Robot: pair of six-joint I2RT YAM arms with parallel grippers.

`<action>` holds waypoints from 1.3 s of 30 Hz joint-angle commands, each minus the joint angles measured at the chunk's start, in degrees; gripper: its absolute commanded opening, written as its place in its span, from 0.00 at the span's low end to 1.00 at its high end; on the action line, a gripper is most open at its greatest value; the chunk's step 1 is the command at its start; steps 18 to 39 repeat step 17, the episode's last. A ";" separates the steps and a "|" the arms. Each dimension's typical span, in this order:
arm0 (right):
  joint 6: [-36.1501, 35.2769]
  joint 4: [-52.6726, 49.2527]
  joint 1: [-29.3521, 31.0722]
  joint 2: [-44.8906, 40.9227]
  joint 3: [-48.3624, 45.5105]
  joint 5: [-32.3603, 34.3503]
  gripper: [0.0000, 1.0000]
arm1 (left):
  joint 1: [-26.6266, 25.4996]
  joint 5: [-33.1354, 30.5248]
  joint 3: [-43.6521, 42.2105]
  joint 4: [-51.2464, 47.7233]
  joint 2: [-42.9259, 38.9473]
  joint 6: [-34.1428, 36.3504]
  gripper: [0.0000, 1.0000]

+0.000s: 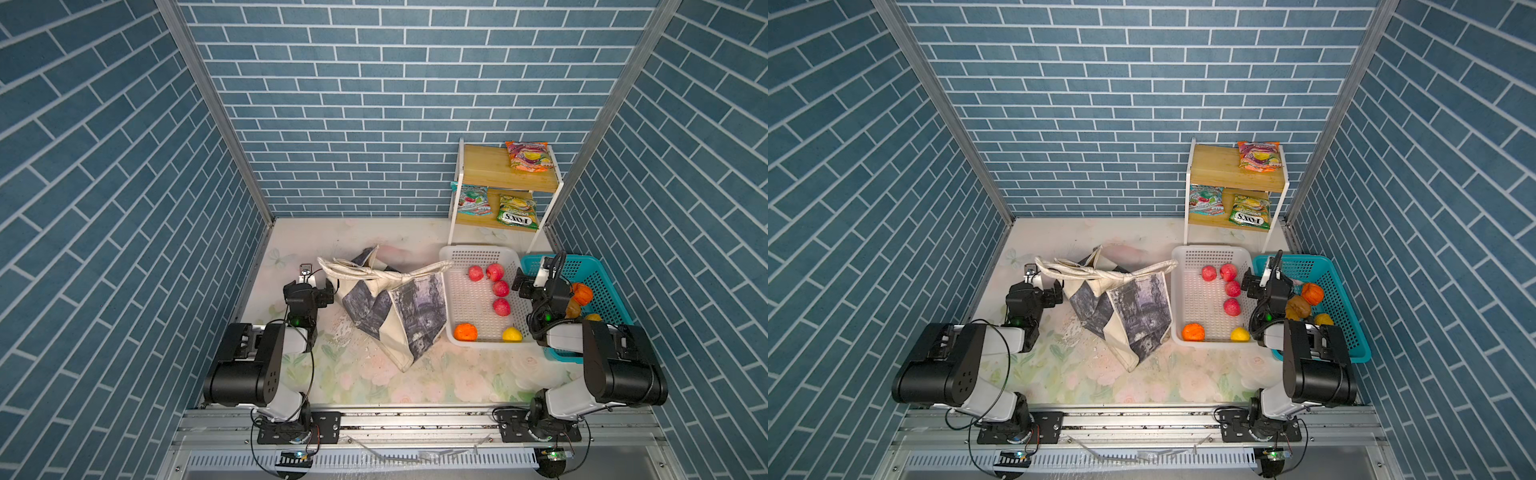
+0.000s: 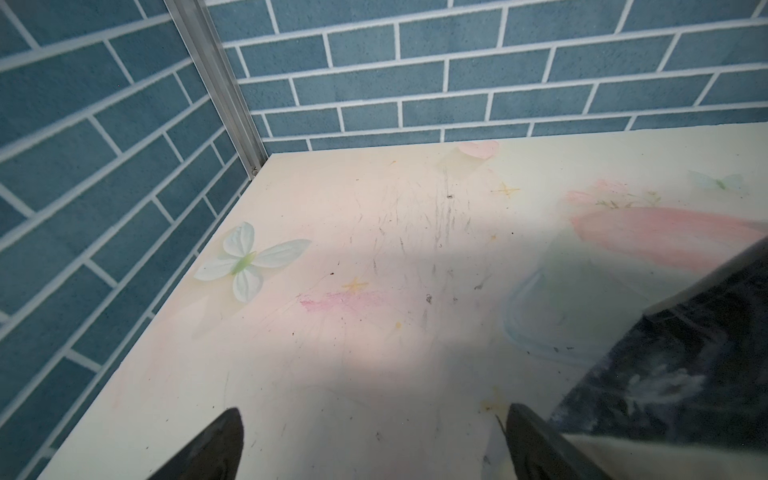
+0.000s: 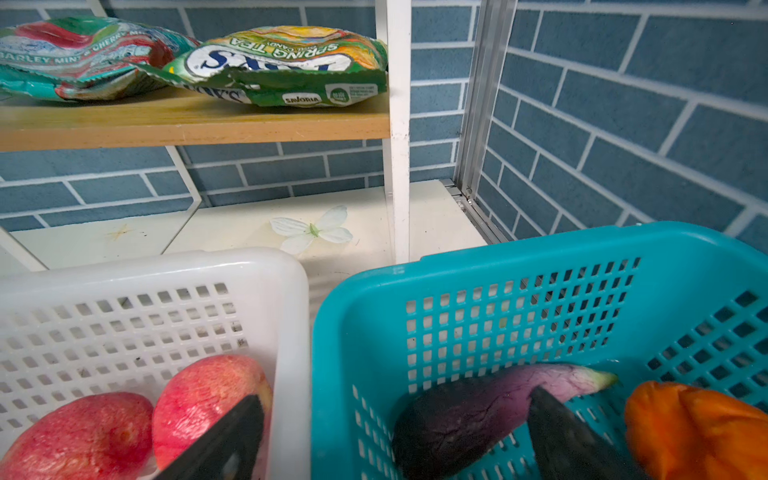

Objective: Place the food into the grocery bag and tie it

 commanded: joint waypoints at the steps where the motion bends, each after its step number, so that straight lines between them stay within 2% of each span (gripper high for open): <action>1: -1.55 -5.94 0.78 1.62 -0.61 -3.41 0.99 | -0.31 1.67 0.98 -0.88 0.16 1.10 1.00; 39: -1.20 -5.79 0.78 1.59 -0.60 -2.20 0.99 | -0.31 1.69 0.98 -0.84 0.17 1.10 1.00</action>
